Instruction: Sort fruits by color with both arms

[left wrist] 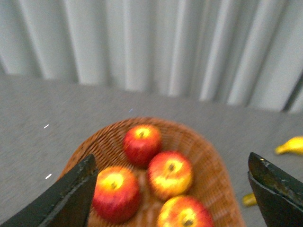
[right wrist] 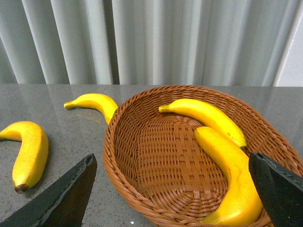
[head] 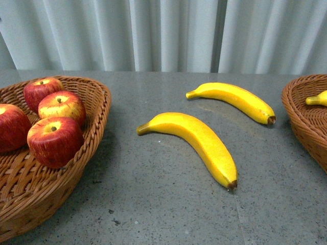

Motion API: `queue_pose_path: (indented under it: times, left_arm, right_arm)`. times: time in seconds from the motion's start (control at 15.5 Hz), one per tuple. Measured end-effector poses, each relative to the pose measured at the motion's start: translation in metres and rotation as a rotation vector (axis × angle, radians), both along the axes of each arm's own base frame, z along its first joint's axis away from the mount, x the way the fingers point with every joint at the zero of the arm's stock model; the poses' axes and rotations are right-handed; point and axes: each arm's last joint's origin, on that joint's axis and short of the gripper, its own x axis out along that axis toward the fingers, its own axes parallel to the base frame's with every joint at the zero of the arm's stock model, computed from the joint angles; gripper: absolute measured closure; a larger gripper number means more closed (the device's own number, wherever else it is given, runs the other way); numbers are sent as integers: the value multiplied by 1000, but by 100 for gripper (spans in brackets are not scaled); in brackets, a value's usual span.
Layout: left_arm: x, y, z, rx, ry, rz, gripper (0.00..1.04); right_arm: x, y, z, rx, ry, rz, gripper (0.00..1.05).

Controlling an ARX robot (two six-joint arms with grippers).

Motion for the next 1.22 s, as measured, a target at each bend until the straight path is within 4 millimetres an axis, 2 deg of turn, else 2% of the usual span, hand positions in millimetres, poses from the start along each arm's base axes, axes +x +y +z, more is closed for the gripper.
queue_pose_path:
  times: [0.06,0.26,0.51,0.64,0.9,1.22]
  left_arm:
    - [-7,10,-3,4,-37,-42,21]
    - [-32,39,-34,46,-40,-108,50]
    - [-44,48,-52,53,-38,-140,90]
    - [-49,52,-57,51,-44,-137,104]
    - [-57,65,-67,55,-40,-120,103]
    - [-67,63,-77,56,-46,-143,103]
  right_arm:
    - [0,0,0,0,0,0,7]
    - [0,0,0,0,0,0,7]
    - [0,0,0,0,0,0,7]
    - [0,0,0,0,0,0,7]
    - [0,0,0,0,0,-1,7]
    - [0,0,0,0,0,0,7]
